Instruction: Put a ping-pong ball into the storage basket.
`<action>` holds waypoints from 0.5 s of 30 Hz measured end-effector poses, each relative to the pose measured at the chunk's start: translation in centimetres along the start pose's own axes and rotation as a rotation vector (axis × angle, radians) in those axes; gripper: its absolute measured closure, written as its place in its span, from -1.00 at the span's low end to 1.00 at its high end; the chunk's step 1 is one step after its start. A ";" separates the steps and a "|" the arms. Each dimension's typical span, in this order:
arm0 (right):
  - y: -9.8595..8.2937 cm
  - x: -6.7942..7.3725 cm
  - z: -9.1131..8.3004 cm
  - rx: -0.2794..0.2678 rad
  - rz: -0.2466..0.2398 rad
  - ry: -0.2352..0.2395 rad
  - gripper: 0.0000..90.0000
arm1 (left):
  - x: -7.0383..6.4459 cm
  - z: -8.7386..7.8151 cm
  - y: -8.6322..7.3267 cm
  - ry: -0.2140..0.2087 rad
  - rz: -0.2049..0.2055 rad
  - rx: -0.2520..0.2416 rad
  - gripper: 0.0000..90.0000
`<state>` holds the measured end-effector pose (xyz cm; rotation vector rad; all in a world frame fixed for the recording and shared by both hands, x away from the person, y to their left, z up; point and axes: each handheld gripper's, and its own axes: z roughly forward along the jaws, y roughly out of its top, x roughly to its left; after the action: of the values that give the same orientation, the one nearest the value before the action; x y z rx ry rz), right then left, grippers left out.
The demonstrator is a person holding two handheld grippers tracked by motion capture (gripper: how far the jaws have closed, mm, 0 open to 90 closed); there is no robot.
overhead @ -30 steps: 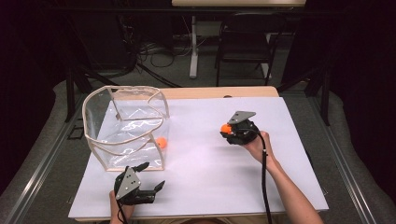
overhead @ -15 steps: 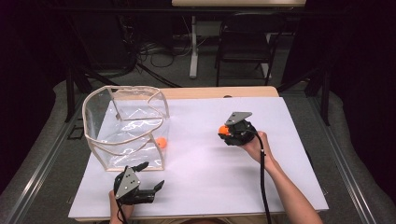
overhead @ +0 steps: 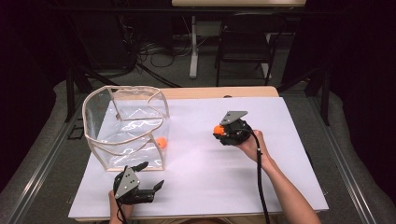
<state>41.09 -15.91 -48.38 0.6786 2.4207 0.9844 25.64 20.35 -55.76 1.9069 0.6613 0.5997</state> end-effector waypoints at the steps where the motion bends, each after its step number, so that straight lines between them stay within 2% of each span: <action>1: 0.0 0.1 0.0 0.003 -0.002 0.002 0.13 | 0.0 0.0 0.0 -0.002 0.002 0.000 -0.65; 15: 0.7 0.5 -0.1 -0.013 -0.010 0.025 0.13 | 0.0 0.0 0.0 -0.002 -0.001 -0.002 -0.65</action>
<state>40.88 -15.20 -47.89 0.6532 2.4343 1.0100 25.67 20.35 -55.79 1.9051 0.6606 0.5978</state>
